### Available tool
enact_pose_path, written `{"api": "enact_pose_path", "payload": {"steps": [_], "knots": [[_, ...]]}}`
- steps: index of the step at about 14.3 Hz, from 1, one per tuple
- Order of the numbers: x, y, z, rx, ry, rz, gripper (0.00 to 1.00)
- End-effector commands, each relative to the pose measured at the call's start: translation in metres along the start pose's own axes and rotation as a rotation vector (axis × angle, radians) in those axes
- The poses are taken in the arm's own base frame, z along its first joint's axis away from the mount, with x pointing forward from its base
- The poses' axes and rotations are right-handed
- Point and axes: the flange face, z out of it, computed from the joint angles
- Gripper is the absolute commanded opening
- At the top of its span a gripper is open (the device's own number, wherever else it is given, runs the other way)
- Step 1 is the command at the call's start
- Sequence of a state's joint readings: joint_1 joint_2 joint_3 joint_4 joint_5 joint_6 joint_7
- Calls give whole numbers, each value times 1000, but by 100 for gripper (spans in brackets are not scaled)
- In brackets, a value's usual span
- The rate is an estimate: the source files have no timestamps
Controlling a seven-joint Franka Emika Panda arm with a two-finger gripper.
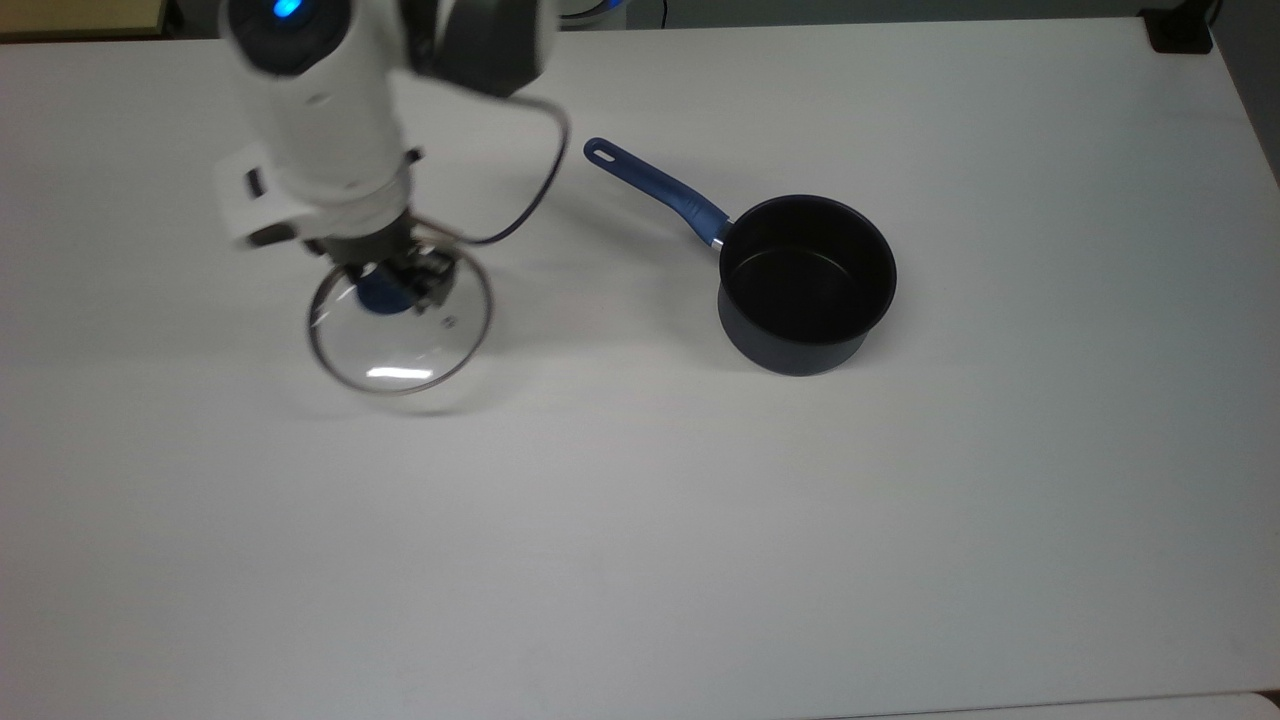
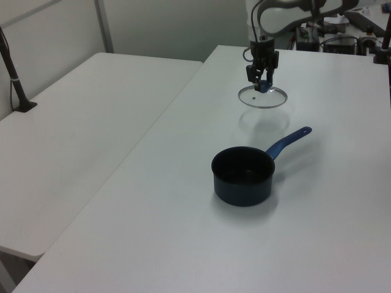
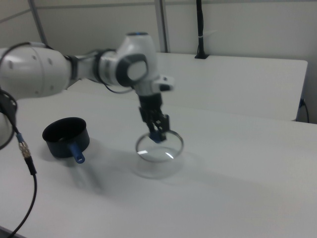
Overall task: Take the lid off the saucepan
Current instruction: 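Lift the glass lid off the saucepan and carry it beside the pan, then lower the glass lid flat onto the table and open the gripper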
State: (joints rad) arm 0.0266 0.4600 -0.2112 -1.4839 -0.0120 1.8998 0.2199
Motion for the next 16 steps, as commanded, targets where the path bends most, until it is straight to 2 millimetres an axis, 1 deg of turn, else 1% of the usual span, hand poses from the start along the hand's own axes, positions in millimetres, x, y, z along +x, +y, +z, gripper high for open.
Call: {"api": "enact_pose_path", "payload": {"steps": [1, 3, 4, 8, 9, 13, 14, 15, 16], "knots": [[18, 31, 34, -37, 22, -10, 35], [22, 37, 44, -43, 22, -25, 35], [23, 38, 45, -43, 22, -36, 35], [17, 34, 57, -46, -4, -94, 35], [15, 34, 62, -47, -16, -99, 36], [8, 20, 67, -46, -39, -125, 36], [4, 10, 69, -49, -43, -141, 36], [2, 2, 72, -50, -48, -152, 39], [1, 2, 71, -50, -48, -150, 45]]}}
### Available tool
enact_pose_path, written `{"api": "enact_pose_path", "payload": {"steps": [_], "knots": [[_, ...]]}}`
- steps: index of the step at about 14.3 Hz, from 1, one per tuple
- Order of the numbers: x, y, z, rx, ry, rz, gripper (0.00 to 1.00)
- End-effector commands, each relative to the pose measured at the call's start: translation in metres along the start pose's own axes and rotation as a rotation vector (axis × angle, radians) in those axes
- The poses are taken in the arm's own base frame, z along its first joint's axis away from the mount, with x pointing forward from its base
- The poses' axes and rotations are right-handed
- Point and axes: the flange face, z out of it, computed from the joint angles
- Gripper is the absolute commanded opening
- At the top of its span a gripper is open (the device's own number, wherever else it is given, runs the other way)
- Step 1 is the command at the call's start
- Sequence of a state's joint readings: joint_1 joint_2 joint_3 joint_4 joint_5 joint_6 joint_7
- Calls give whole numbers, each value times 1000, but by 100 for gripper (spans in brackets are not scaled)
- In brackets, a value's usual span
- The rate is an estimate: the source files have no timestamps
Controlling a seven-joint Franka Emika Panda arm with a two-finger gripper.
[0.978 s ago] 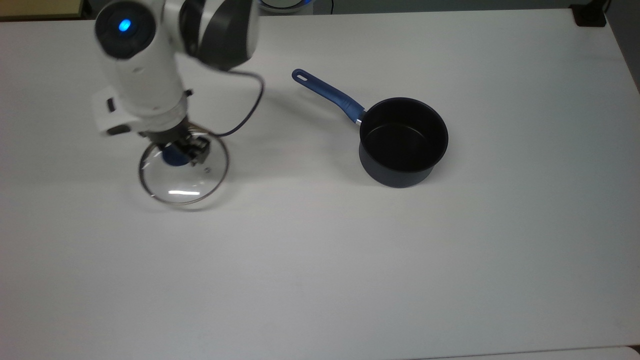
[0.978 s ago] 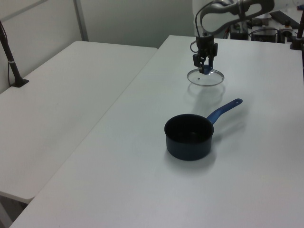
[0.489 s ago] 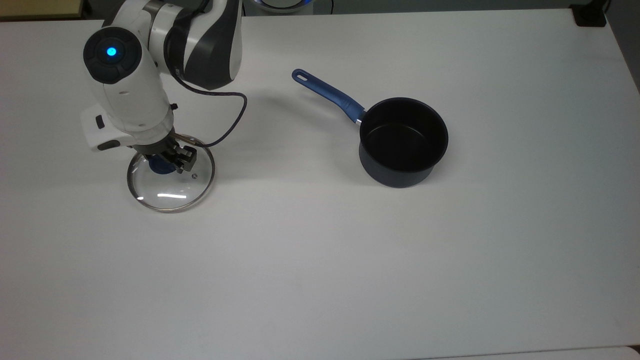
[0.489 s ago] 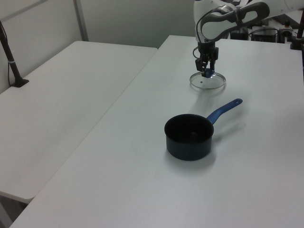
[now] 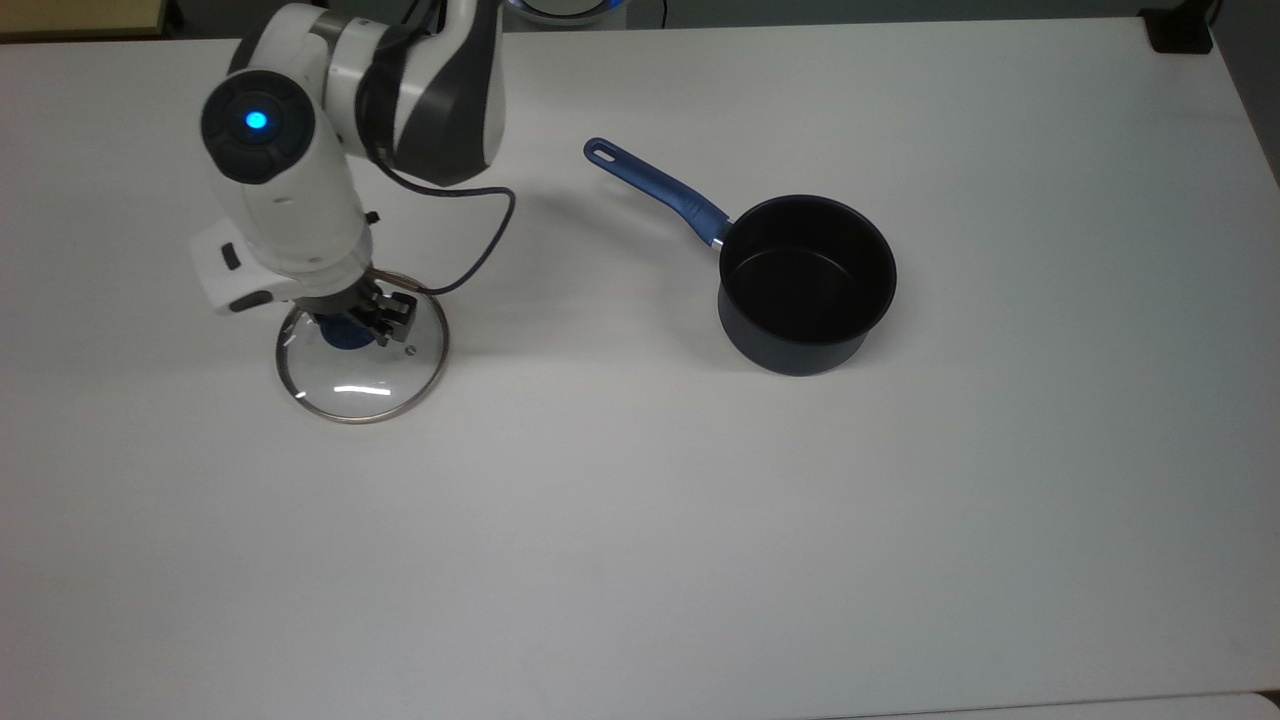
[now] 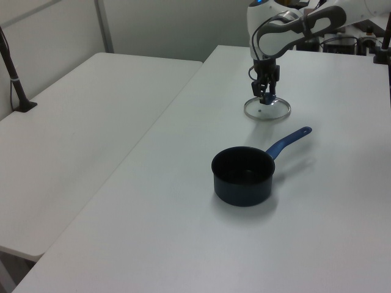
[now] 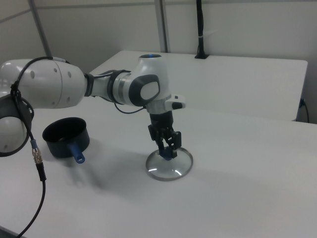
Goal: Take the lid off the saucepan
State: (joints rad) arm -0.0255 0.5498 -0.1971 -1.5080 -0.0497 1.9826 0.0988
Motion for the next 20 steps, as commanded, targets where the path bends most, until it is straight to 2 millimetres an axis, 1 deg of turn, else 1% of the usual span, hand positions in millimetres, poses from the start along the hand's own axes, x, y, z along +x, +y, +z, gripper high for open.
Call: {"api": "enact_pose_path", "payload": {"steps": [1, 2, 3, 4, 5, 7, 8, 9, 11, 13, 14, 15, 16, 17, 19, 20], "knots": [[-12, -19, 3, -3, -19, -44, 58], [-12, -19, 2, -1, -17, -45, 76], [-12, -19, -1, -1, -13, -43, 89], [-12, -20, -5, 2, -8, -41, 97], [-12, -20, -7, 4, -7, -40, 100], [-13, -21, -11, 8, -15, -38, 100], [-15, -21, -18, 16, -14, -34, 100], [-16, -22, -38, 25, 11, -18, 100], [-31, -43, -83, 37, 26, 35, 100], [-55, -51, -131, 50, 19, 31, 100], [-74, -59, -159, 56, 4, 7, 100], [-86, -65, -174, 58, -4, -11, 100], [-97, -63, -189, 62, -8, -17, 100], [-106, -61, -199, 65, -16, -33, 100], [-122, -65, -218, 68, -27, -94, 100], [-128, -61, -228, 74, -18, -116, 100]]}}
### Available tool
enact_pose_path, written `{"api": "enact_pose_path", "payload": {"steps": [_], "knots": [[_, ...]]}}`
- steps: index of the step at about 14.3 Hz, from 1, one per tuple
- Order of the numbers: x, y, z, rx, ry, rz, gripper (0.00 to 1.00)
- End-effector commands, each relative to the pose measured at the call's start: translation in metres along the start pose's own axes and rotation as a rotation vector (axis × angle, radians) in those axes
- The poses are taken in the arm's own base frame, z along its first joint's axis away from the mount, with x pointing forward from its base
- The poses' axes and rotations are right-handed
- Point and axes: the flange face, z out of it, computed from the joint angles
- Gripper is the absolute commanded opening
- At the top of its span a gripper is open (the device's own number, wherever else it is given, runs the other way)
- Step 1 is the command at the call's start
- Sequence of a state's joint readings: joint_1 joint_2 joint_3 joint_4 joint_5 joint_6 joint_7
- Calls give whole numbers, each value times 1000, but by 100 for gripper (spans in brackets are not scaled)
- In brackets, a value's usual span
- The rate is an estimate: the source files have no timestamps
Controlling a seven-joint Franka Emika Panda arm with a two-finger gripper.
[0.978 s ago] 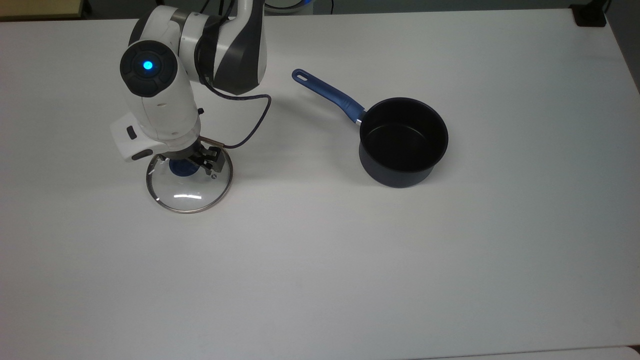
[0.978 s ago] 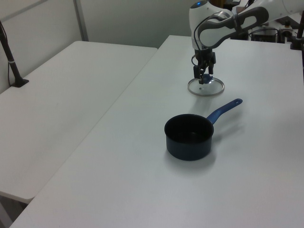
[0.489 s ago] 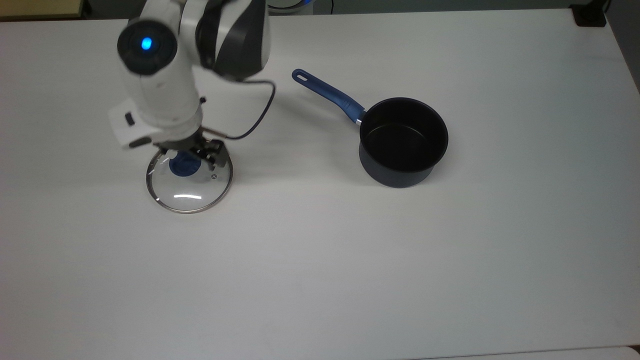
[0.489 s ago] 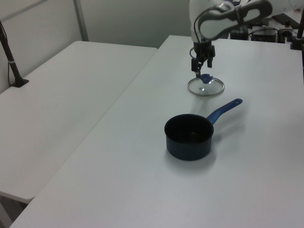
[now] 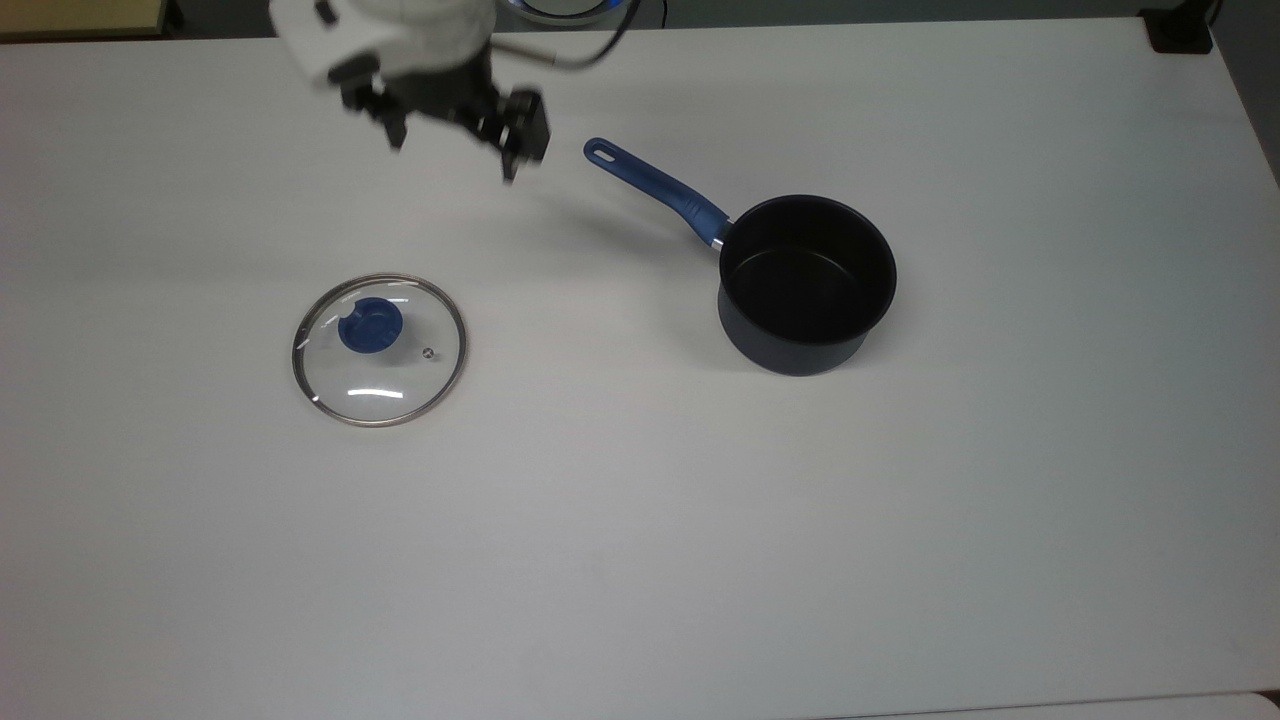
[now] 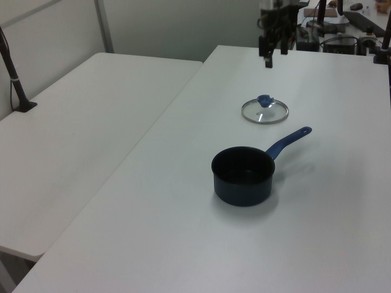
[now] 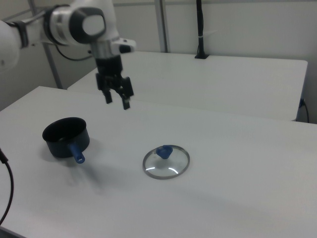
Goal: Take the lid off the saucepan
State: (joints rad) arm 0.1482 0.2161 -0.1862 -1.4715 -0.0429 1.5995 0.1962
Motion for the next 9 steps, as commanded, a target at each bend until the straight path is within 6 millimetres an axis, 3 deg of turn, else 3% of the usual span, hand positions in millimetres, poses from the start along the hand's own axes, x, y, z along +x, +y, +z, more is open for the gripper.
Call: {"api": "enact_pose_path", "payload": {"steps": [1, 9], "knots": [[-27, 2, -20, 23, -11, -86, 100], [-24, 9, -18, 19, -18, -111, 100]]}}
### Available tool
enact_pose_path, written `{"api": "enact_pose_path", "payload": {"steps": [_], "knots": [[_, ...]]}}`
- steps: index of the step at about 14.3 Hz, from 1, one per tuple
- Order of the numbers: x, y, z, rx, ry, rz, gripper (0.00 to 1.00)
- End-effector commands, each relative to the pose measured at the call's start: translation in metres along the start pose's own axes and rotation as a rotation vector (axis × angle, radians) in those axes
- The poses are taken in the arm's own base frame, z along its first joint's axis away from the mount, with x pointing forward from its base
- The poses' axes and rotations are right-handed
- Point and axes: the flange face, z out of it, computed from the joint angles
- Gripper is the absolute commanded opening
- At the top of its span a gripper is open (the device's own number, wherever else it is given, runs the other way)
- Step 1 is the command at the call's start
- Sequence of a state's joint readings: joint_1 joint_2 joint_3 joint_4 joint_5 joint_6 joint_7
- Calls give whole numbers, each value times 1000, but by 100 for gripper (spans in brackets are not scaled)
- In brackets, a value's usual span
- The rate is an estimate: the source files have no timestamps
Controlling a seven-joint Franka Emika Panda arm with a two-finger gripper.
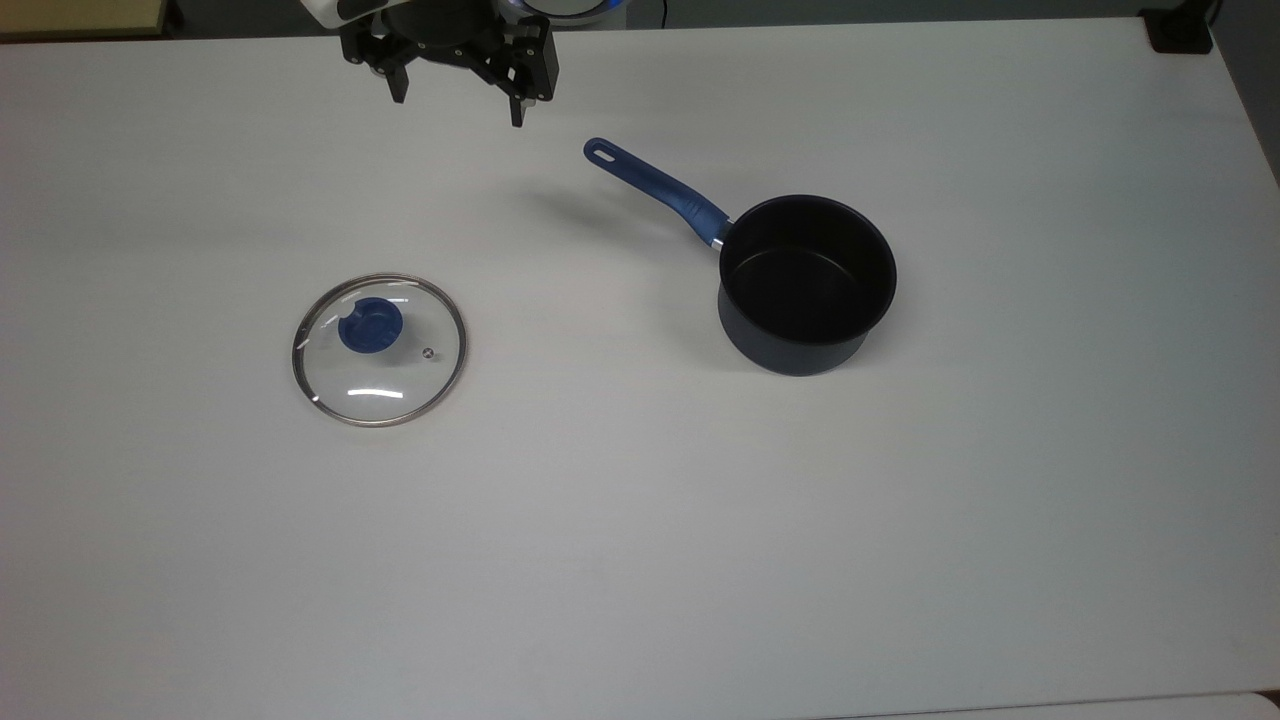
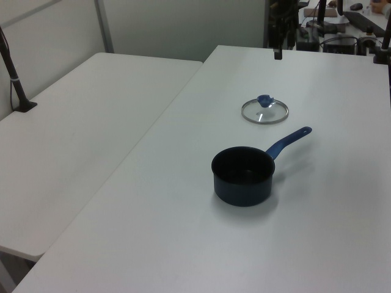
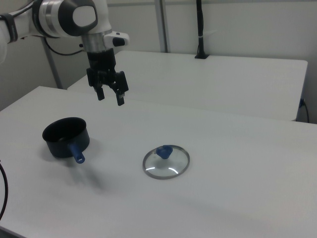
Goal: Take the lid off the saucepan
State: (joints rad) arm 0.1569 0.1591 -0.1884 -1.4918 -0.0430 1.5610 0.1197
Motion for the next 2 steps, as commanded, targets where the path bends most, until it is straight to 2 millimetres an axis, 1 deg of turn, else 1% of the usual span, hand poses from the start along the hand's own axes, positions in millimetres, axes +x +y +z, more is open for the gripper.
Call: {"api": "enact_pose_path", "payload": {"steps": [1, 2], "knots": [[-5, 6, 3, 10, -15, -39, 100], [-5, 8, 2, 10, -15, -41, 100]]}}
